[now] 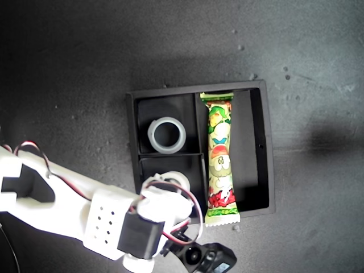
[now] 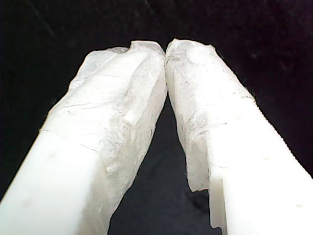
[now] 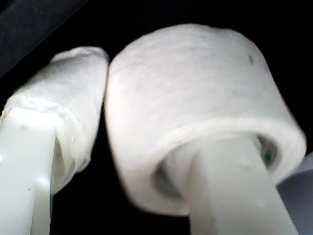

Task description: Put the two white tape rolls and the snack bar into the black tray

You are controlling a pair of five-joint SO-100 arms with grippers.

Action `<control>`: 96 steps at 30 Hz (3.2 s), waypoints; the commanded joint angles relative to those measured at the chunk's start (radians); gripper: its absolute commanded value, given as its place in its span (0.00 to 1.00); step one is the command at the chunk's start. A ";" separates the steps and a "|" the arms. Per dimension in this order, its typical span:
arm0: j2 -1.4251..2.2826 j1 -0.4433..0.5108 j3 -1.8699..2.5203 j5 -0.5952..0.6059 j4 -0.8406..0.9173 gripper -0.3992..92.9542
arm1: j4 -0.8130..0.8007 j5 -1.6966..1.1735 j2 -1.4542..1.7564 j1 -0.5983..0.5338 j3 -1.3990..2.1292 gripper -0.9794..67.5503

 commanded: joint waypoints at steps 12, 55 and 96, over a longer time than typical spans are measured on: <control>0.186 0.012 0.009 0.061 0.014 0.20 | 0.006 0.037 0.029 0.031 0.018 0.01; 2.818 -0.359 3.111 -0.181 -0.598 0.00 | 0.077 -0.132 0.518 0.347 0.715 0.01; 2.884 -0.316 3.114 -0.025 -0.425 0.01 | 0.077 -0.135 0.520 0.241 0.715 0.01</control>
